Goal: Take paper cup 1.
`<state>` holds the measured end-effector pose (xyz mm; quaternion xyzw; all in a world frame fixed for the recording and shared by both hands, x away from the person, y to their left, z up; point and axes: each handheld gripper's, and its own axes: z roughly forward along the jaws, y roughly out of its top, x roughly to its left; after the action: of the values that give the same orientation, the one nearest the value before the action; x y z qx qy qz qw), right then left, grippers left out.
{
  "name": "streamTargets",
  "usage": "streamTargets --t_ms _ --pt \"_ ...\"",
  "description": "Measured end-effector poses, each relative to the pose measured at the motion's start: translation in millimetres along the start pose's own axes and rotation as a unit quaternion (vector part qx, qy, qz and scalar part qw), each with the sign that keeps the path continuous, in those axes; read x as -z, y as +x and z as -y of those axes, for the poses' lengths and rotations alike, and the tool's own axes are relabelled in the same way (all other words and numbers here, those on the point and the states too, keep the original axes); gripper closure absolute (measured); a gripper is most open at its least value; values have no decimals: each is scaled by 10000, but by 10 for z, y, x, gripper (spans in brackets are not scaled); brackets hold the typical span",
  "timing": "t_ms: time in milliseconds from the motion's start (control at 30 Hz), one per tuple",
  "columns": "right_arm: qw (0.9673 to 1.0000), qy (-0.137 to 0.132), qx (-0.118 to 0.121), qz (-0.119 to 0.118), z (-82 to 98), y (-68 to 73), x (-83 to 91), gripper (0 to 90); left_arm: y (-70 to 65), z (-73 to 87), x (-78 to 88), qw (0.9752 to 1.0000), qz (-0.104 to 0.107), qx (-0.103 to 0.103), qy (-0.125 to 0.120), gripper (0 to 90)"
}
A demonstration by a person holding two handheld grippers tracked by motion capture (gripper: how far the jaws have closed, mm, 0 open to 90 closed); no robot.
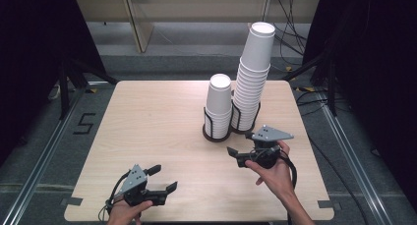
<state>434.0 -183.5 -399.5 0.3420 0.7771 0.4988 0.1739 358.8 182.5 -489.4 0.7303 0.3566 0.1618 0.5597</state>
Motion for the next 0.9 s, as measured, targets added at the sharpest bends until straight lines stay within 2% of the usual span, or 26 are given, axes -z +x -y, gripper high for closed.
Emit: streamTargets --t_ms 33,100,200,267,300,367,533,633,700,767,800,867,900 --pt "10000 -29 73 49 -42 -10 -11 173 0 0 1 10000 -1 -4 1 144" --pt "9999 -151 -52 45 -145 -11 -85 166 0 2 1 10000 -5 0 1 144" --pt "9997 -241 -78 76 -215 -28 -139 161 1 0 2 10000 -2 -8 2 144" --pt "9994 -267 17 221 -304 -53 -199 157 1 -2 8 10000 -7 -6 12 144" --pt "9993 -306 -68 221 -334 -56 -224 158 -5 -6 16 10000 -42 -4 36 144" --pt "9988 -332 -43 357 -403 -79 -258 159 -5 -6 22 10000 -36 9 26 144" --pt "9976 -517 -134 445 -564 -150 -333 158 -7 -5 21 10000 -24 1 35 144" --pt "9976 -485 -212 435 -645 -169 -360 159 -9 -6 20 10000 -8 -16 44 144" --pt "9973 -546 -84 485 -697 -194 -371 160 -8 -2 9 10000 30 -9 5 144" --pt "9971 -526 -119 533 -743 -213 -390 158 -12 -4 15 10000 -9 -9 42 144" --pt "9975 -506 -155 460 -755 -217 -407 158 -12 -4 15 10000 -9 -9 42 144" --pt "9973 -504 -87 517 -770 -236 -418 157 -8 0 10 10000 25 -15 14 144" --pt "9976 -452 -179 498 -784 -238 -443 157 -12 -2 18 10000 -10 -13 51 144"
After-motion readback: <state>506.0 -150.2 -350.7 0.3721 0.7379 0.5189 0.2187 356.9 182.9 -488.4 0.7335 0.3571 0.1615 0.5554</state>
